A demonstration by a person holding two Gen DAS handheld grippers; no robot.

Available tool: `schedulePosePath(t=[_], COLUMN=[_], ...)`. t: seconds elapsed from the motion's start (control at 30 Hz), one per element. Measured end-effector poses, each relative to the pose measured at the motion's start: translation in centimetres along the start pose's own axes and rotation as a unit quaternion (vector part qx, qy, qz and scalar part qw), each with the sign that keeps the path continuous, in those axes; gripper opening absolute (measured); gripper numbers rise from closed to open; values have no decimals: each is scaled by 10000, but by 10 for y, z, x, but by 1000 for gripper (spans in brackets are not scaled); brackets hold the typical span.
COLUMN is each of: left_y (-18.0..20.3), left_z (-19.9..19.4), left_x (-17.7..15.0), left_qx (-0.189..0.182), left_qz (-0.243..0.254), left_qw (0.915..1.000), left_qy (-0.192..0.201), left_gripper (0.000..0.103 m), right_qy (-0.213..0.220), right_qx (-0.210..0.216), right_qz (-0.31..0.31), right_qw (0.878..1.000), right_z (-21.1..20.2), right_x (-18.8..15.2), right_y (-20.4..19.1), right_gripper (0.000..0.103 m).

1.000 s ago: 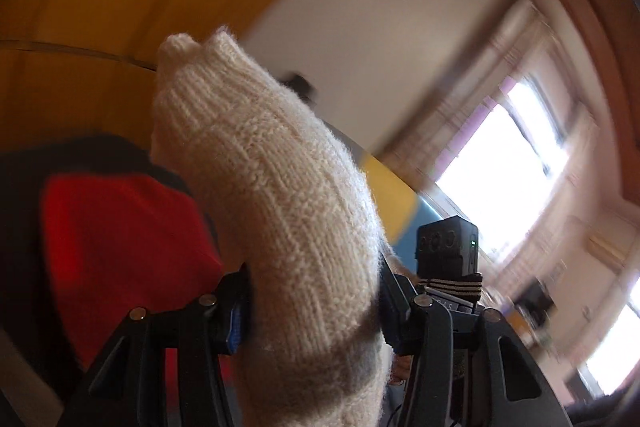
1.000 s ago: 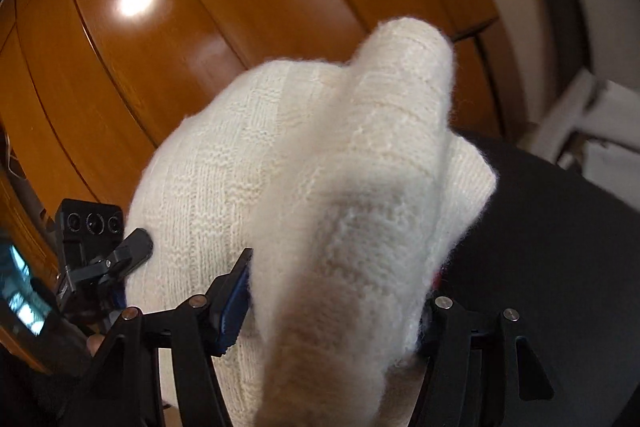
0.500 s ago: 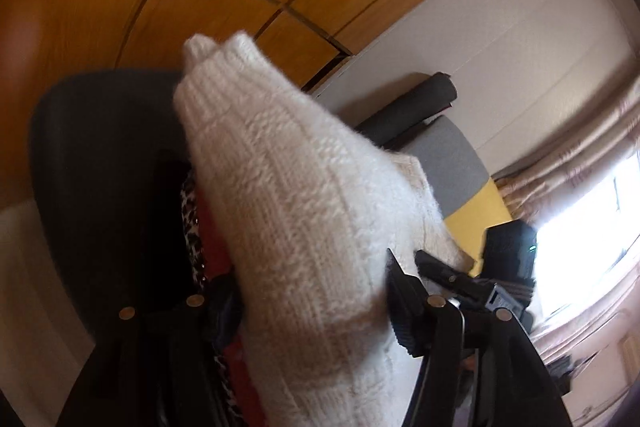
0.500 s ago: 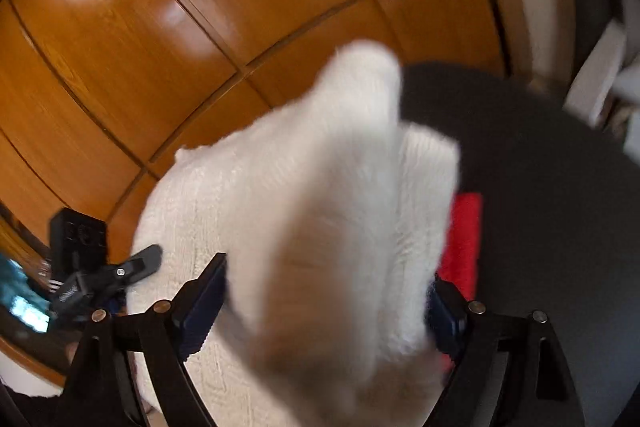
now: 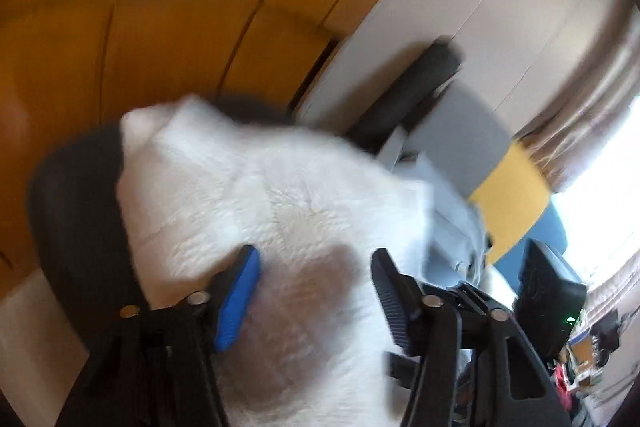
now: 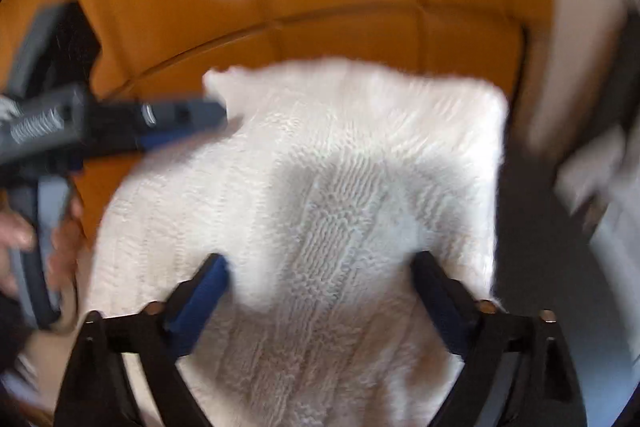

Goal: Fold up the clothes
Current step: 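Place the folded sweater onto the red folded garment with both grippers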

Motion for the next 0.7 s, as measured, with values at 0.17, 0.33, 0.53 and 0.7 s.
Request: schedulePosePath(t=[0.17,0.33,0.53,0.7], left_y=[3,11,47,67], left_z=[-6,-50,-138,-181], left_x=[3,7,-13,-49], left_qx=[271,471,1707,2540], left_qz=[273,186,1041,1465], left_qw=[9992,9979,9693,9421], left_qy=[52,403,1431,1627], left_gripper=[42,45,73,73], right_qy=[309,364,838,952], right_qx=[-34,-331,-958,-1466], right_qz=[201,118,66,5], right_qw=[9993,9987,9918,9846], right_z=[-9,-29,-86,-107], right_x=[-7,5,3,-6], right_y=[-1,-6,-28,-74], right_gripper=[97,101,103,103])
Point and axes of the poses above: each gripper's, at about its wrist camera, not at the fingertips, and z roughly the way its jaws point, y to its right, x to its top, the point moved 7 cm from there along z, roughly the way its jaws point, and after that the axes turned 3 degrees about y, right-handed, at the moved point
